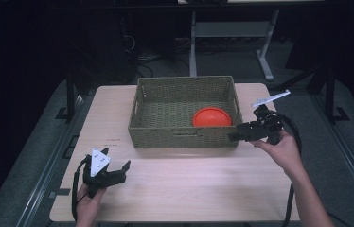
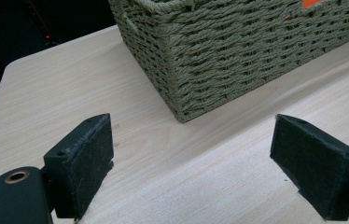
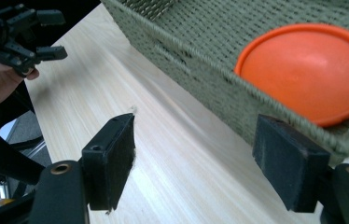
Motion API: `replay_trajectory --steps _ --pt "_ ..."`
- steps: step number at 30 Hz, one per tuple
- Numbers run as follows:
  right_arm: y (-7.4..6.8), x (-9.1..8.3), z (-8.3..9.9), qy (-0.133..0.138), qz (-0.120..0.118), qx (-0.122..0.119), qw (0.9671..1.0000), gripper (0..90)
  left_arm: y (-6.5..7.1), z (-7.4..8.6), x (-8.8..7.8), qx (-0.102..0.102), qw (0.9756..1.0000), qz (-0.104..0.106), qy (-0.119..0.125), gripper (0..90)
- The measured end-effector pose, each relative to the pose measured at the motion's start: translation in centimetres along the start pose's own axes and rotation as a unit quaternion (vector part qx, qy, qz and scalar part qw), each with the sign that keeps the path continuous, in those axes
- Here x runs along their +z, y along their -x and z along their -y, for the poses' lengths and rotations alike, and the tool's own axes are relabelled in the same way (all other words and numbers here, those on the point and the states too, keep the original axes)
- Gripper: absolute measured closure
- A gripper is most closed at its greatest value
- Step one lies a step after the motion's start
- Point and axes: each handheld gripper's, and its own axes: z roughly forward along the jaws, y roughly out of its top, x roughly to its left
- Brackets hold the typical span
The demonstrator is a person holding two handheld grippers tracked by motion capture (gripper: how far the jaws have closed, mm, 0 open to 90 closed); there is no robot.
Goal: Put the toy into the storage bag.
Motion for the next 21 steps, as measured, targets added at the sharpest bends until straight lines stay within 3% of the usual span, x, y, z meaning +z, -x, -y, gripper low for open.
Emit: replay_trajectory --steps 8,21 --pt "0.0 0.0 1.8 0.006 -0.01 0.002 0.9999 28.3 0.1 0.0 0.0 0.0 1.0 0.001 0.001 12.8" --pt "0.7 -0.2 4.3 0.008 -0.004 0.01 0.9999 27.8 0.0 0.0 0.0 0.0 1.0 -0.001 0.002 12.8"
